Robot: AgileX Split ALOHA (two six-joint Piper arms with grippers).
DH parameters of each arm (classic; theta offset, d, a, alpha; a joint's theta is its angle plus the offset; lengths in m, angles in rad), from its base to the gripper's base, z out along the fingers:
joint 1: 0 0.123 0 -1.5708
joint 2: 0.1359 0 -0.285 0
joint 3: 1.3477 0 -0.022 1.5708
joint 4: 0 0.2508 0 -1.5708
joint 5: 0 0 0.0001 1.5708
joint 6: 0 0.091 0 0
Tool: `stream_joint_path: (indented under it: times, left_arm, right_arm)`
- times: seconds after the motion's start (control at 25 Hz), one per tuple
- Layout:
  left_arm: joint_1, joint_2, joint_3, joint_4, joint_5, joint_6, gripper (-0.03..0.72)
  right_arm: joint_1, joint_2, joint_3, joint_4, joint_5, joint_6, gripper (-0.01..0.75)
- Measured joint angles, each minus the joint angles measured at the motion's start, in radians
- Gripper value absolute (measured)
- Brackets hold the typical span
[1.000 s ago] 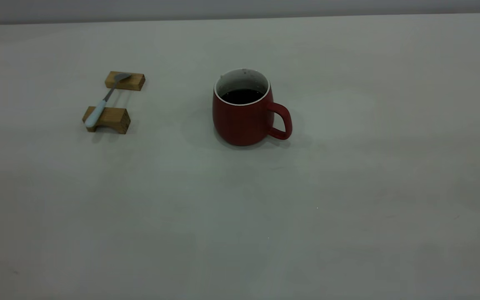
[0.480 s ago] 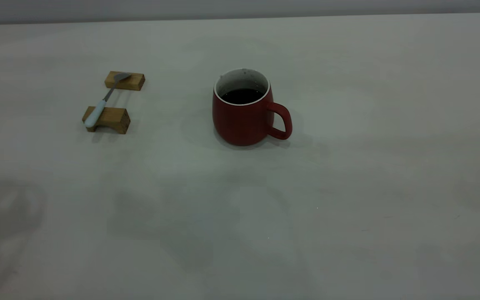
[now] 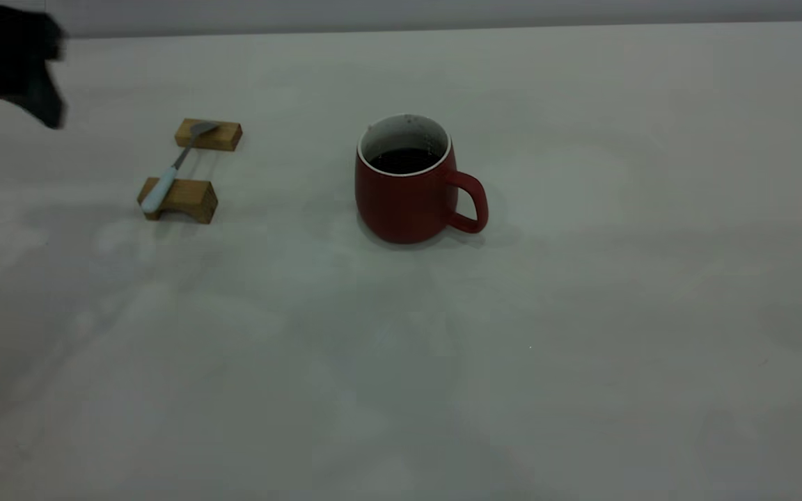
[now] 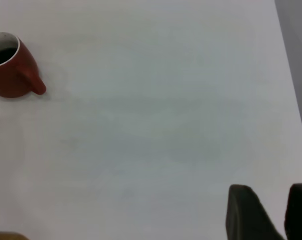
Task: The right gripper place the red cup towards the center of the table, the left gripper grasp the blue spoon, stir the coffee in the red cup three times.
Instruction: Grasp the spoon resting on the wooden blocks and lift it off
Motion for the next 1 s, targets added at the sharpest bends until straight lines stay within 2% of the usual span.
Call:
stream_joint_path:
  times: [0.44,0.8,1.0]
  left_arm:
    - [-0.078,0.338,-0.287,0.0,0.078,0.025,0.635]
    - [-0.079,0.474,-0.392,0.0,0.094,0.047,0.561]
    - [-0.079,0.508,-0.404,-0.001,0.091,0.059,0.545]
  right_arm:
    - [0.0,0.0,0.0,0.0,0.0,0.0,0.238]
    - [0.0,0.0,0.0,0.0,-0.001,0.0,0.238]
    - [0.0,0.0,0.0,0.0,-0.001,0.0,0.238]
